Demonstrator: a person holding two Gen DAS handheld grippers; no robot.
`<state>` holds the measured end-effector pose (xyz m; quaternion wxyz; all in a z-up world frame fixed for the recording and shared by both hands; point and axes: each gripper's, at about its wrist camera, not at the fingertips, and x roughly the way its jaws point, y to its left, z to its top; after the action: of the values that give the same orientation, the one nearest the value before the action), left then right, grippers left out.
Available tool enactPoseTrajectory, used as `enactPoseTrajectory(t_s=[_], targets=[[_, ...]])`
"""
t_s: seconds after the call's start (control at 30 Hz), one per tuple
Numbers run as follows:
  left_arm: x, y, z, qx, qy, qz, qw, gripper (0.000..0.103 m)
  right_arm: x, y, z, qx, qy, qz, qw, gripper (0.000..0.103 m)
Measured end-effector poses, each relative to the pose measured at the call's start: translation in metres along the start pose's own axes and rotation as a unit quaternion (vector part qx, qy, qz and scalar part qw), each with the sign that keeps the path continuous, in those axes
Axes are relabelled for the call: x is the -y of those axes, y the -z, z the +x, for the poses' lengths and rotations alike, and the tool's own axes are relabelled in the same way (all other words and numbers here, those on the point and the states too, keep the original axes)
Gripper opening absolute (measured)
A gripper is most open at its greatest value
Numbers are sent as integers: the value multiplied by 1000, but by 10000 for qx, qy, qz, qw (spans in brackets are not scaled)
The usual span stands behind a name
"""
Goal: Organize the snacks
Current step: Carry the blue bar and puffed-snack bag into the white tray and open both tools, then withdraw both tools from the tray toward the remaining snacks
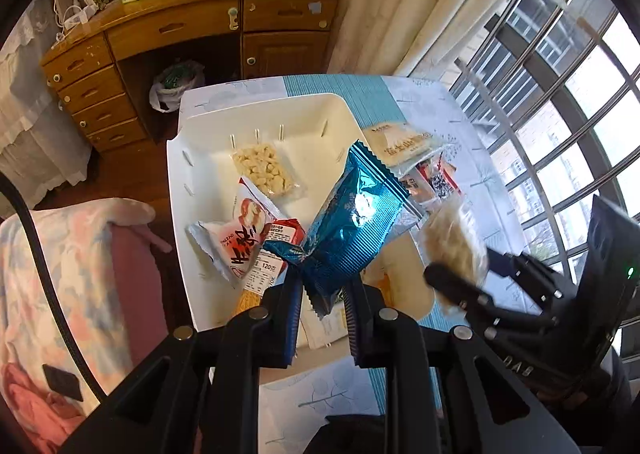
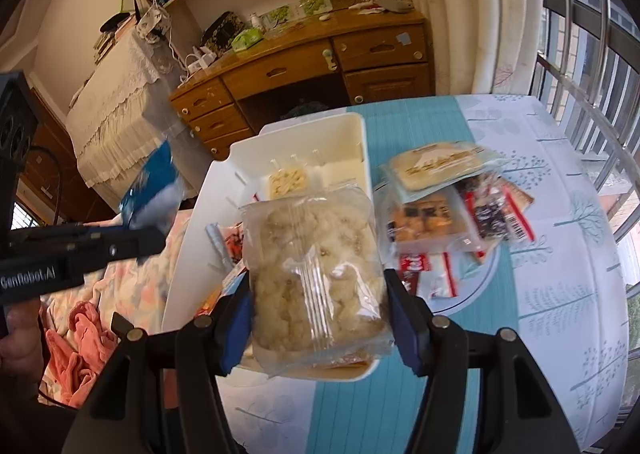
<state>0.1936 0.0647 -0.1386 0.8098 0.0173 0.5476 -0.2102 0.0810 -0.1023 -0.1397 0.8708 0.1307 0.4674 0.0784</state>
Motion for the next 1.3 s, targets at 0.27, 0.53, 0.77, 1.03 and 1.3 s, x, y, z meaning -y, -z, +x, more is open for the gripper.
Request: enactPoseTrajectory(t_s=[0.27,0.53,0.77,1.03,1.3], targets=[[-26,13,6,15,170,-303,9994,48,-25,17,24,-223,247,-202,9992,62],[-35,22,4,-35,105,-490,9987,74,-23,28,25,-262,297,87,9992,81],[-29,28,-5,89,97,-669,9977,74,-18,22,10,-130,312,37,9994,81],[-7,37,-21,393,113,-906,9950,74,-3,16,-11,81,196,-112,9997,81],[35,42,-28,602,-60,-1244,9904,74,23,13,-35,104,-39,-460,9989,81]])
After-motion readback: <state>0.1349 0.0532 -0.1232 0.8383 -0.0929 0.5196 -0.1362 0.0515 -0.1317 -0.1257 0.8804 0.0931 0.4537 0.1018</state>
